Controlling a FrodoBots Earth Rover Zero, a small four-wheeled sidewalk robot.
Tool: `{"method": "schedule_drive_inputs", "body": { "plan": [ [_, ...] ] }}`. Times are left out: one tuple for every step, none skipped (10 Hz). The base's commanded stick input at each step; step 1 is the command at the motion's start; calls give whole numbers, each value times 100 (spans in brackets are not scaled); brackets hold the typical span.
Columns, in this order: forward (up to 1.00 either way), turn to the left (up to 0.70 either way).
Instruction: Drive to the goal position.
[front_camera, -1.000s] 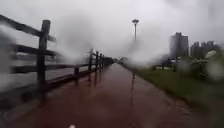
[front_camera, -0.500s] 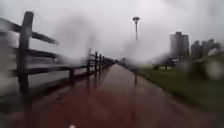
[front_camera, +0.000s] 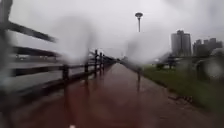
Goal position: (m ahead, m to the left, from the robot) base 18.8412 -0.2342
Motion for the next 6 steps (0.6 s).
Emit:
{"method": "schedule_drive_inputs", "body": {
  "plan": [
    [100,-40],
    [100,-40],
    [100,-40],
    [100,-40],
    [100,-10],
    [100,0]
  ]
}}
